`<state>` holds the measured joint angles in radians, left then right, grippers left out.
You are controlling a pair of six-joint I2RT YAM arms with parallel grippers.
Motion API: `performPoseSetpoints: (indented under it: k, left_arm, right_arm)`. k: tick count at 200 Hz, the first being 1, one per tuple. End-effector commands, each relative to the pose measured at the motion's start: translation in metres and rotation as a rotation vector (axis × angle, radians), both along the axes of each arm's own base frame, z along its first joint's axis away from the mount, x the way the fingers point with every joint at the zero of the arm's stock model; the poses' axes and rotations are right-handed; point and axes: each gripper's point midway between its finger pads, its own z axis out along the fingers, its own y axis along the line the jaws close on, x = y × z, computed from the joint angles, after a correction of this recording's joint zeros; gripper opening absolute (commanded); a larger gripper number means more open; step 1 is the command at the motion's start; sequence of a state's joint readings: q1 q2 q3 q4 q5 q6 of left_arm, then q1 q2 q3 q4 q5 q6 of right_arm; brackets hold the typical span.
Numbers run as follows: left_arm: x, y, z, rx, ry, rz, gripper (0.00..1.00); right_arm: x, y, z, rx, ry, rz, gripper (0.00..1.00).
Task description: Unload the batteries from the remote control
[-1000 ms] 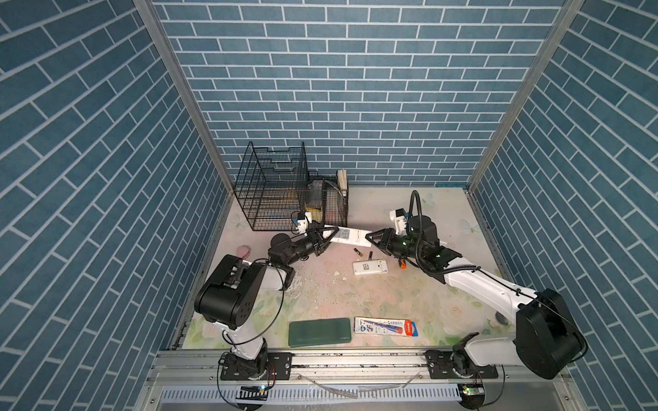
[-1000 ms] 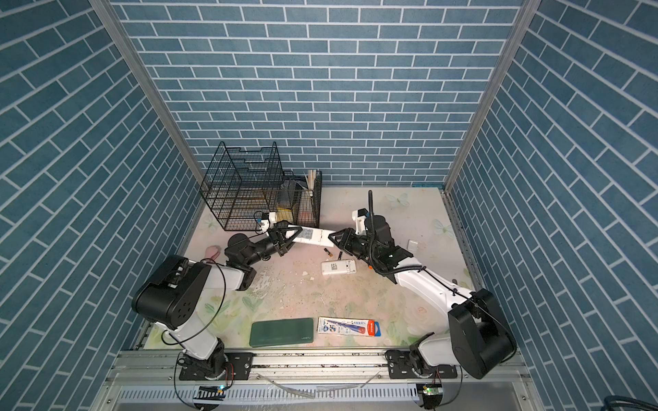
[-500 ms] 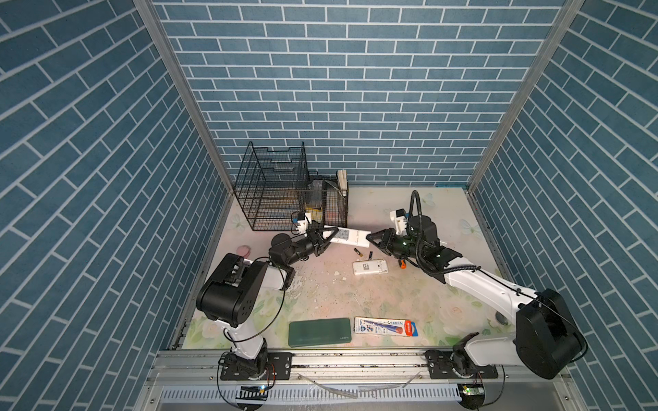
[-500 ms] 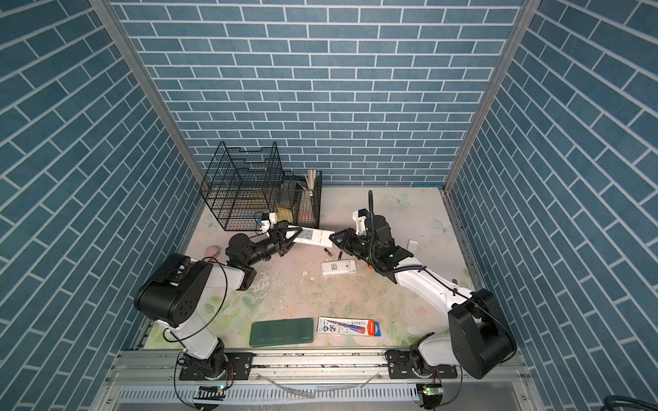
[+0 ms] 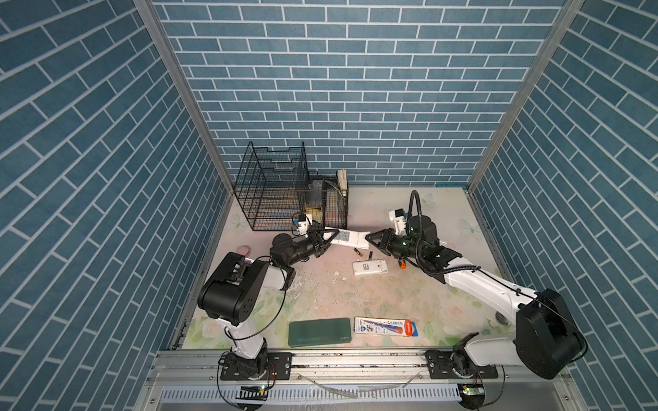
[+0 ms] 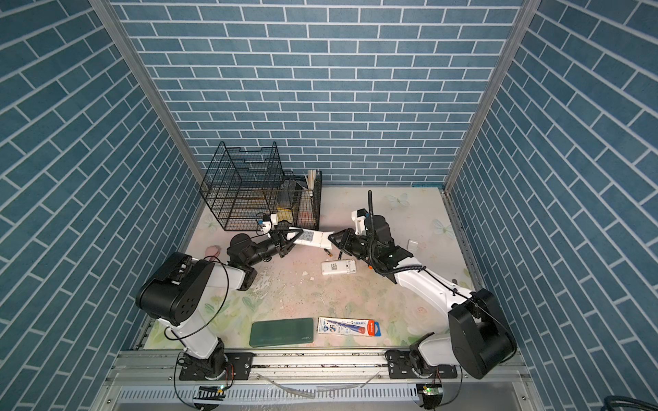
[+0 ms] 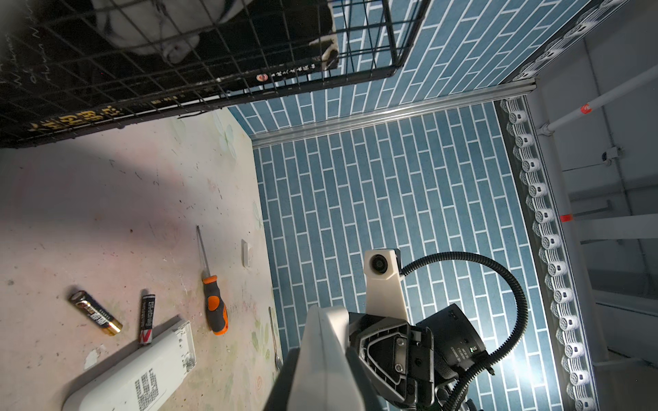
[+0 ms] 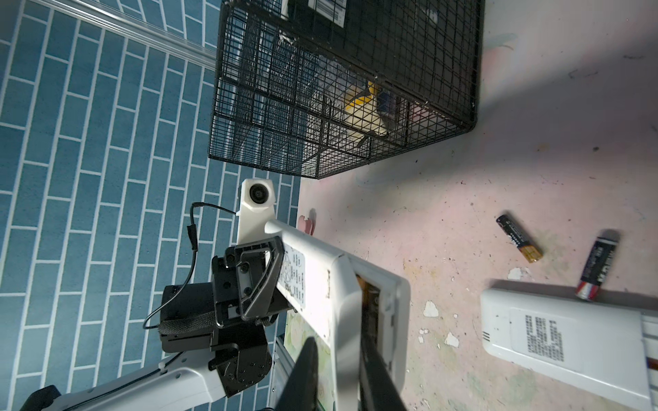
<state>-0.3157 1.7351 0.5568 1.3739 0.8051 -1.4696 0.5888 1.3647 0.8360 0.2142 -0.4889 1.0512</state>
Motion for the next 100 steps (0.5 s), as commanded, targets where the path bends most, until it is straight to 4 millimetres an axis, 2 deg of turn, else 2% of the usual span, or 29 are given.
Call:
performPoseSetpoints:
  k: [1, 46, 100]
  left_arm:
    - [-0.001, -0.002, 0.014, -0.011, -0.059, -0.010, 0.00]
    - [-0.002, -0.003, 0.015, -0.013, -0.062, -0.013, 0.00]
    - [-0.002, -0.002, 0.019, -0.017, -0.067, -0.011, 0.00]
  right_arm:
    - [0.005, 0.010, 0.015, 0.046, -0.015, 0.017, 0.22]
    - [0.010, 0.015, 0.011, 0.050, -0.002, 0.027, 0.21]
    - [0.014, 0.020, 0.008, 0.065, 0.005, 0.037, 0.14]
